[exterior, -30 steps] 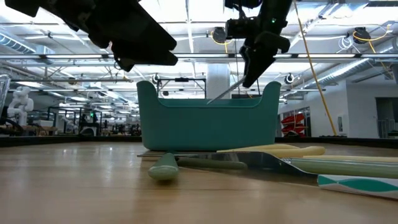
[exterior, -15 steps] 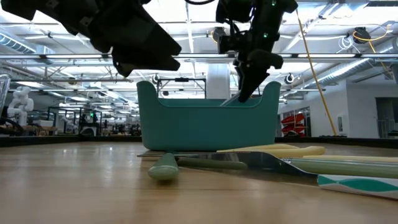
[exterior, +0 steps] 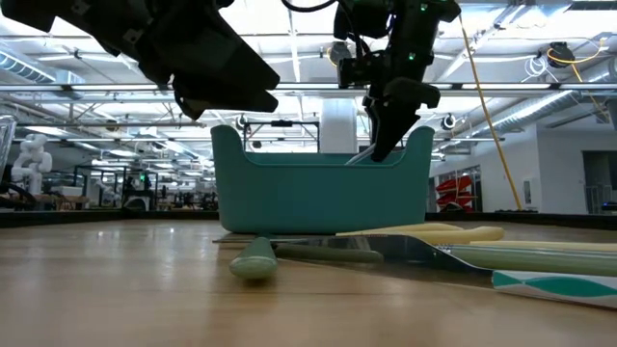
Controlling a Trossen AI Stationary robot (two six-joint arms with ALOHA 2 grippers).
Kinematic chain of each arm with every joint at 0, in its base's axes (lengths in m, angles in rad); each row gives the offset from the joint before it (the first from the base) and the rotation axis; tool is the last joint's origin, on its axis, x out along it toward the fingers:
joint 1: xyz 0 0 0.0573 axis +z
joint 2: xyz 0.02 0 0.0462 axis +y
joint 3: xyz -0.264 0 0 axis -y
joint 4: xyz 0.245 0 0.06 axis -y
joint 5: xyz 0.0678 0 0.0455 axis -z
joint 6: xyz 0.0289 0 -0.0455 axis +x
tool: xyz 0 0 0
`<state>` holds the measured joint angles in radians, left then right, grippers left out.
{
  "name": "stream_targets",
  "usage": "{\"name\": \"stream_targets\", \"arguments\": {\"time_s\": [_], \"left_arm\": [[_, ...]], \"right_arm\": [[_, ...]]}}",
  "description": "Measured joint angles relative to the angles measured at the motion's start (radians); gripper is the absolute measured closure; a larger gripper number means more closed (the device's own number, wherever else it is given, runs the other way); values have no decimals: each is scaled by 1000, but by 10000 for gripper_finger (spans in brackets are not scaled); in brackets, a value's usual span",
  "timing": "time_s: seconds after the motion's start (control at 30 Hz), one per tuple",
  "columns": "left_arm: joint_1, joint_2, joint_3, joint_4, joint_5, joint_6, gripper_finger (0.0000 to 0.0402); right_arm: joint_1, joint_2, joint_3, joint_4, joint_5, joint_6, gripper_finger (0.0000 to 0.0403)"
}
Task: Sort silverware by color (type)
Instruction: Put the top blue knife into the green bin, then put the blue knife into the green bin
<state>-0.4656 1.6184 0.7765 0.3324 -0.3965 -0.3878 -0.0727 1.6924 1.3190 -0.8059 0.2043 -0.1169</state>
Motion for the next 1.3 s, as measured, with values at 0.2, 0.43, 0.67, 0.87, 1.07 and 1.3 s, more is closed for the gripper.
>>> {"name": "stream_targets", "arguments": {"time_s": [0.2,0.43,0.67,0.87,1.07,1.3], "left_arm": [[0,0,0,0,0,0,218],[0,0,0,0,0,-2,218],[0,0,0,0,1,-9,218],[0,0,0,-1,1,-10,218],[0,0,0,-12,1,-10,218],[0,0,0,-15,1,-13,218]], "right_arm": [[0,0,0,0,0,0,324],[0,0,0,-12,0,23,310],[0,0,0,-12,1,25,280],[14,-43,-1,7,4,41,271],[62,-118,-1,20,4,103,271],[175,-134,-1,10,6,217,277]]}}
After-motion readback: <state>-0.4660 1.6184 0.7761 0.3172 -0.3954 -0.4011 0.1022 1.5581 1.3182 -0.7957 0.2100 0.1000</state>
